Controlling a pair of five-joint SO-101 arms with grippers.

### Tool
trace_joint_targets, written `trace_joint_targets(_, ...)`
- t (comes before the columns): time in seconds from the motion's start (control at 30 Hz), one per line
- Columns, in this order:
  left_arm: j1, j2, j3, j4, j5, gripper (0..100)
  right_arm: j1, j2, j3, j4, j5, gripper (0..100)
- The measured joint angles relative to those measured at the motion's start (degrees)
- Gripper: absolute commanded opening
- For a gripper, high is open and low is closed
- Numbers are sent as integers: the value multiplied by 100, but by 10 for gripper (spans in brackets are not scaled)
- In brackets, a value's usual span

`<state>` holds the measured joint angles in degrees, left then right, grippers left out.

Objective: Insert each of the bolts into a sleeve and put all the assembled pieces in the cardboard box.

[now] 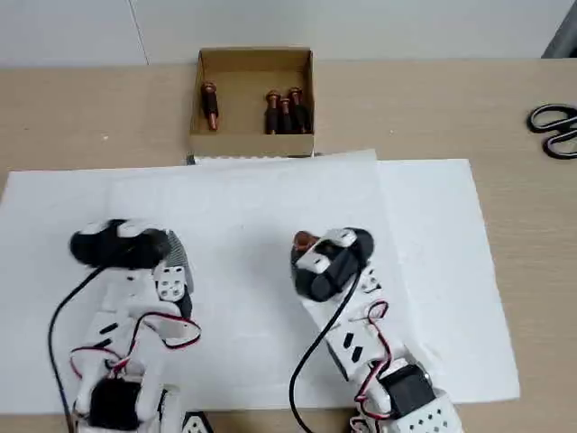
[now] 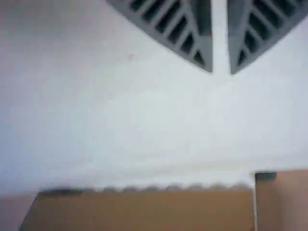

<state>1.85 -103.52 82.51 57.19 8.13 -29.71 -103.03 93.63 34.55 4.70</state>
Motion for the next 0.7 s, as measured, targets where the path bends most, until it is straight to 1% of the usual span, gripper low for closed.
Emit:
trace_joint_targets(0.17,-26,0,949,-703,-404,6,642,0,0,0,0,3)
trace_joint_targets(0.23,-26,0,1240,-1037,-589,6,897,0,0,0,0,3)
trace_joint_targets(0.3,-26,9,1371,-1196,-677,6,1081,0,0,0,0,3)
trace_joint_targets(0.53,-26,9,1407,-1240,-721,6,1609,0,0,0,0,3)
trace_joint_targets(0.63,-18,9,1407,-818,-738,7,1785,0,141,-9,0,3)
trace_joint_targets(0.7,-18,9,1407,-730,-747,7,1881,9,185,-9,0,3)
